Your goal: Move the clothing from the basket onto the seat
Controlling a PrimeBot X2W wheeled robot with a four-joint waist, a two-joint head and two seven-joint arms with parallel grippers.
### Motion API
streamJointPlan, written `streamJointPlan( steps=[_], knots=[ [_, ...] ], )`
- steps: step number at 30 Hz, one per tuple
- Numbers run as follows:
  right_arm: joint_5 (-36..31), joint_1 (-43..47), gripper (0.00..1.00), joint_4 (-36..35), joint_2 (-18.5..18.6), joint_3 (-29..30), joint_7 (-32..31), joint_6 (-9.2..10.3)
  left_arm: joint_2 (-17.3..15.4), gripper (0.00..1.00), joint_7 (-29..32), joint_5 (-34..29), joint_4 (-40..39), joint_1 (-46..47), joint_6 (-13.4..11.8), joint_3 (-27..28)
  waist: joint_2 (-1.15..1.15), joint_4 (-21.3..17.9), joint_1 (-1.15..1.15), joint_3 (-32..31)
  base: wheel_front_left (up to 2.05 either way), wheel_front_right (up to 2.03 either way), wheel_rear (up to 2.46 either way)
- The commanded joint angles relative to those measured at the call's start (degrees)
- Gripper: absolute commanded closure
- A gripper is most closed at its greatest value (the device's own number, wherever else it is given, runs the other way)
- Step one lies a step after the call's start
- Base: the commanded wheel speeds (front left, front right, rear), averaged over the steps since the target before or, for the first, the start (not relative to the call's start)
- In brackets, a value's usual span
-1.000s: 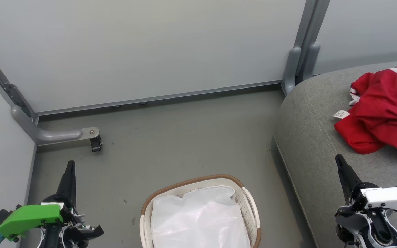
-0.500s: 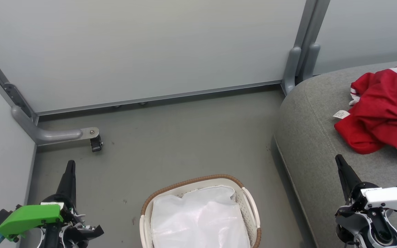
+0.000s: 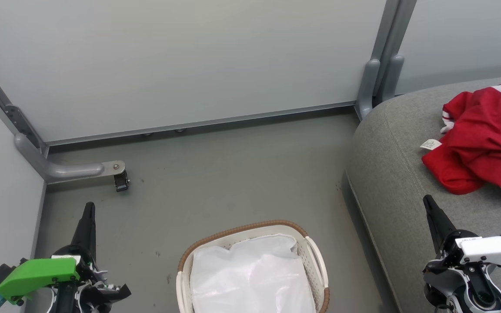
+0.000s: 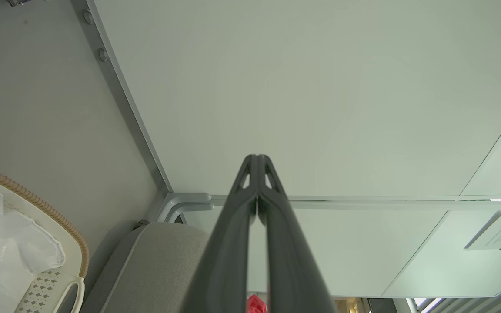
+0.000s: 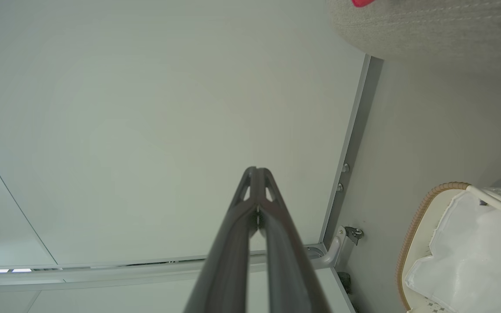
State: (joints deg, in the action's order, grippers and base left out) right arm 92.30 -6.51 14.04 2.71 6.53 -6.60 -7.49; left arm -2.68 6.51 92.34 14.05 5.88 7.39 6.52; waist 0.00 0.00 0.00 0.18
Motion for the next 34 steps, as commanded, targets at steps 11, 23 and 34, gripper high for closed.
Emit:
streamJointPlan(
  steps=[11, 23, 34],
  knots=[
    [0.23, 0.61, 1.0, -0.16, 0.32, 0.11, -0.07, 0.0, -0.38, 1.0, 0.23, 0.18, -0.11, 0.68, 0.26, 0.11, 0.0, 0.0, 0.0, 0.0, 0.0, 0.0, 0.0],
    [0.23, 0.61, 1.0, -0.16, 0.32, 0.11, -0.07, 0.0, -0.38, 1.0, 0.23, 0.18, -0.11, 0.68, 0.26, 0.11, 0.0, 0.0, 0.0, 0.0, 0.0, 0.0, 0.0],
    [0.23, 0.61, 1.0, -0.16, 0.32, 0.1, -0.07, 0.0, -0.38, 1.0, 0.23, 0.18, -0.11, 0.68, 0.26, 0.11, 0.0, 0.0, 0.0, 0.0, 0.0, 0.0, 0.0]
  ],
)
